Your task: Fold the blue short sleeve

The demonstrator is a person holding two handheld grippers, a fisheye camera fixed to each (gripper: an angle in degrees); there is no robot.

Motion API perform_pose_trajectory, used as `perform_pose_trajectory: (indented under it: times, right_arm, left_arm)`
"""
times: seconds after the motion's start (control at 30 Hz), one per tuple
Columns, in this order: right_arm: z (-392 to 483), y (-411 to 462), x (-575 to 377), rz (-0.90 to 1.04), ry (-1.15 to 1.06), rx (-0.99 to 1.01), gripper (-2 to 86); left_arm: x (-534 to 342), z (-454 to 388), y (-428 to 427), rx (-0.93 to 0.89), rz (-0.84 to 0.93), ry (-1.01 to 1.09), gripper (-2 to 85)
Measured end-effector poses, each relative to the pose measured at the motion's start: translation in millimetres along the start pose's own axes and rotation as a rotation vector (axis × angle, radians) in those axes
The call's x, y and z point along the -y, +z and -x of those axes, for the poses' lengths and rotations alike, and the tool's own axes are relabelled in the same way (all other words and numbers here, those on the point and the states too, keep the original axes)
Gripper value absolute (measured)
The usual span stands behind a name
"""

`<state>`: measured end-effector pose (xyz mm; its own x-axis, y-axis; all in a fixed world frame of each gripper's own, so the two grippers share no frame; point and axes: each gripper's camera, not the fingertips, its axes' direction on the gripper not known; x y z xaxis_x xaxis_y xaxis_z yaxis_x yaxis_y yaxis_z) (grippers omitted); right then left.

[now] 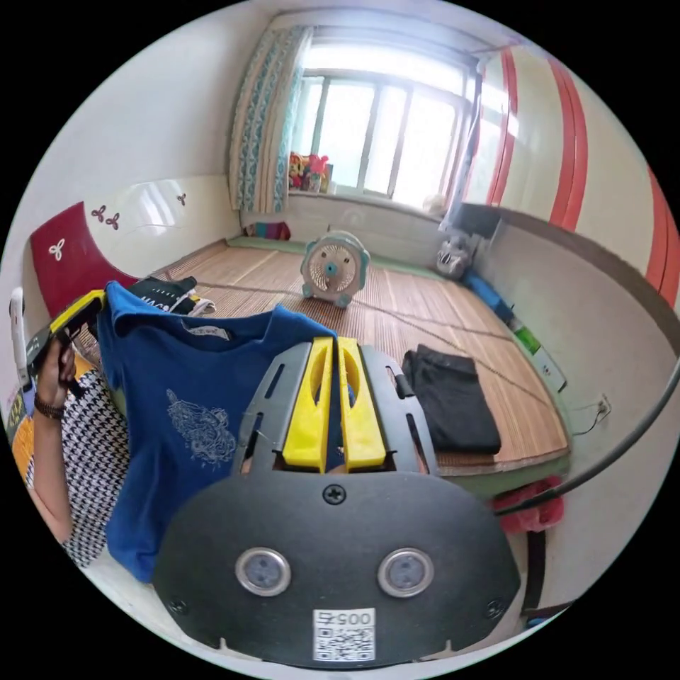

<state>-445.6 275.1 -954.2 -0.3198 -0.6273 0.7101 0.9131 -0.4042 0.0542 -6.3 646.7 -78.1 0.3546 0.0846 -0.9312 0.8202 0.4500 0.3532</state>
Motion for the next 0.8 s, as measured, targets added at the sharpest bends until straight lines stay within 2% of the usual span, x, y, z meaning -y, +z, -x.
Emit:
perform_pose_trajectory:
  times: [0.17, 0.4, 0.53, 0.67, 0.8]
  right_arm:
    - [-16, 112, 38, 0.139, 0.066, 0.016, -1.6]
    - [-27, 249, 115, 0.207, 0.039, 0.010, -1.5]
    - [-23, 347, 152, 0.232, 0.038, 0.063, 0.2]
    - [-6, 411, 144, 0.333, 0.066, 0.077, 3.6]
    - [-1, 394, 120, 0.272, 0.041, 0.053, 5.5]
  left_arm:
    - [9, -4, 103, -0.011, 0.076, -0.050, 1.0]
    - [53, 12, 272, 0.021, 0.125, -0.196, 2.3]
    - [57, 20, 375, 0.058, 0.295, -0.381, 5.3]
    - [45, -4, 389, -0.022, 0.212, -0.386, 5.6]
    - [39, -42, 423, -0.111, 0.302, -0.273, 5.6]
